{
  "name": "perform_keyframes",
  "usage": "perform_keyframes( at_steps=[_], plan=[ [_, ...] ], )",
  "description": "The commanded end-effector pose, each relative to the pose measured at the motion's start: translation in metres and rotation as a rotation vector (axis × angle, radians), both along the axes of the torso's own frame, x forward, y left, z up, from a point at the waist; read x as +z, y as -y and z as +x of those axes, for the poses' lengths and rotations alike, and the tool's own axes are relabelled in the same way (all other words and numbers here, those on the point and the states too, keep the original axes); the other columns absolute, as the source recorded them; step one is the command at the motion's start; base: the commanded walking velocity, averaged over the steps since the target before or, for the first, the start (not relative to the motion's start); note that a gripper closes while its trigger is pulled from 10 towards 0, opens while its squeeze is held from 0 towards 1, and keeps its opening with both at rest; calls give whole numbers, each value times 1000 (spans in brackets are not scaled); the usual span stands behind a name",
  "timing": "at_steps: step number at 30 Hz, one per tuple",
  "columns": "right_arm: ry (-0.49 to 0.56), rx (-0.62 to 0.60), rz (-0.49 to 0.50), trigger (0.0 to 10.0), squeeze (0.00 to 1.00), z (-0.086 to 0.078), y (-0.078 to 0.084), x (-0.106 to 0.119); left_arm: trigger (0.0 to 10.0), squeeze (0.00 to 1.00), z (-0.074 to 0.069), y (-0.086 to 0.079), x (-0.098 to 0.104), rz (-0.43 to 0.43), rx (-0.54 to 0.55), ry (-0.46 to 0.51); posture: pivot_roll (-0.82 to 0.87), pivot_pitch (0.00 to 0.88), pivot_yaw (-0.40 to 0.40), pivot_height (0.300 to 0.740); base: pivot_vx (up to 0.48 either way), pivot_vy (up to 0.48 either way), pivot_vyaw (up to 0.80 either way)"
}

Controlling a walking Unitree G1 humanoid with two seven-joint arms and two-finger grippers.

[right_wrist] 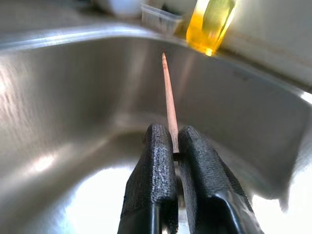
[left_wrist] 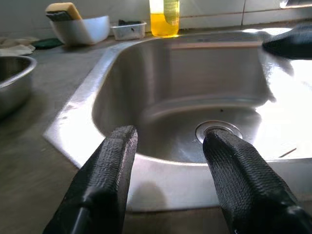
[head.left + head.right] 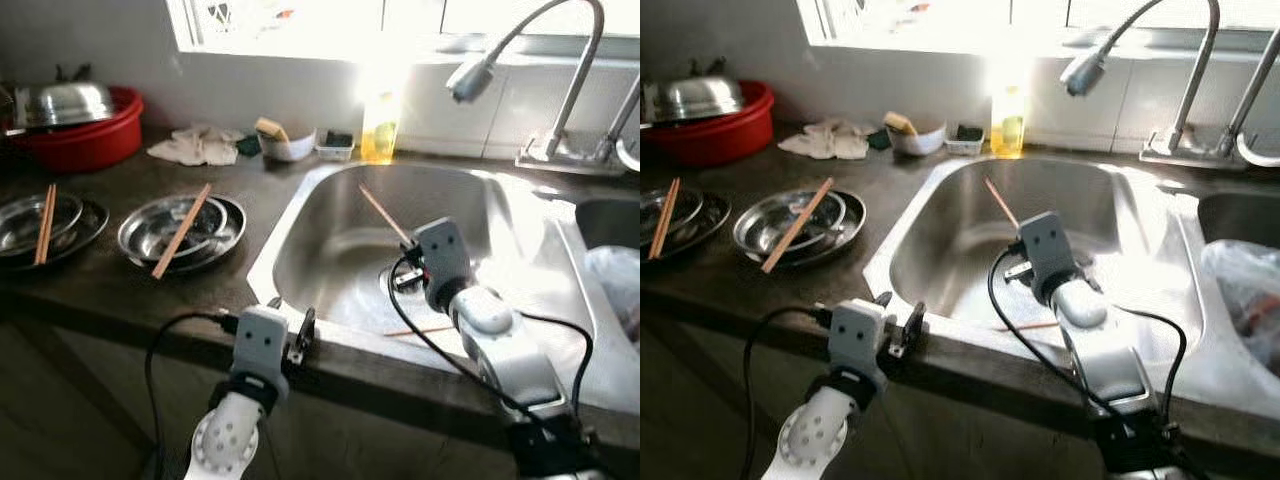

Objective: Kitchen organization

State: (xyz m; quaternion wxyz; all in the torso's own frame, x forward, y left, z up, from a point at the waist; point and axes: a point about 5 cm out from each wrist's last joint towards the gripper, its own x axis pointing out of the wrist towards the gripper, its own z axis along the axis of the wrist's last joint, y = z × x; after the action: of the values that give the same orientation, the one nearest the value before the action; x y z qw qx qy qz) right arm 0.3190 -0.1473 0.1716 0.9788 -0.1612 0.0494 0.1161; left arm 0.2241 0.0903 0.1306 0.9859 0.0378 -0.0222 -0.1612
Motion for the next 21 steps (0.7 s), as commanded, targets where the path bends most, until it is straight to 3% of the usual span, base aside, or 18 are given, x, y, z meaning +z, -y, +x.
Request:
perform_keyframes(
  at_steps=[1,9,10,11,12,13,21],
  plan=[
    [-52,9,-32,10000,0,-1,0,-8,10000,0,-2,3,0,6,-10,-1,71,38,-18,740,0,0,0],
    [-156,10,-86,10000,0,-2,3,-23,10000,0,-3,4,-1,5,-13,-3,72,40,-21,740,0,0,0],
    [-158,-2,-86,10000,90,-2,4,-23,10000,0,-3,4,-1,4,-12,-3,74,42,-22,740,0,0,0],
    [-158,-11,-84,10000,90,-2,4,-23,10000,0,-3,3,0,3,-12,-3,74,42,-22,740,0,0,0],
    [-158,-19,-84,10000,502,-2,5,-23,10000,0,-3,3,0,4,-12,-3,74,46,-21,740,0,0,0],
    [-152,-25,-83,10000,1000,-1,6,-22,10000,0,-3,3,0,5,-12,-3,74,47,-21,740,0,0,0],
    [-134,-28,-61,10000,1000,-4,1,-21,10000,0,-3,2,0,8,-7,-6,79,56,-16,740,0,0,0]
  ],
)
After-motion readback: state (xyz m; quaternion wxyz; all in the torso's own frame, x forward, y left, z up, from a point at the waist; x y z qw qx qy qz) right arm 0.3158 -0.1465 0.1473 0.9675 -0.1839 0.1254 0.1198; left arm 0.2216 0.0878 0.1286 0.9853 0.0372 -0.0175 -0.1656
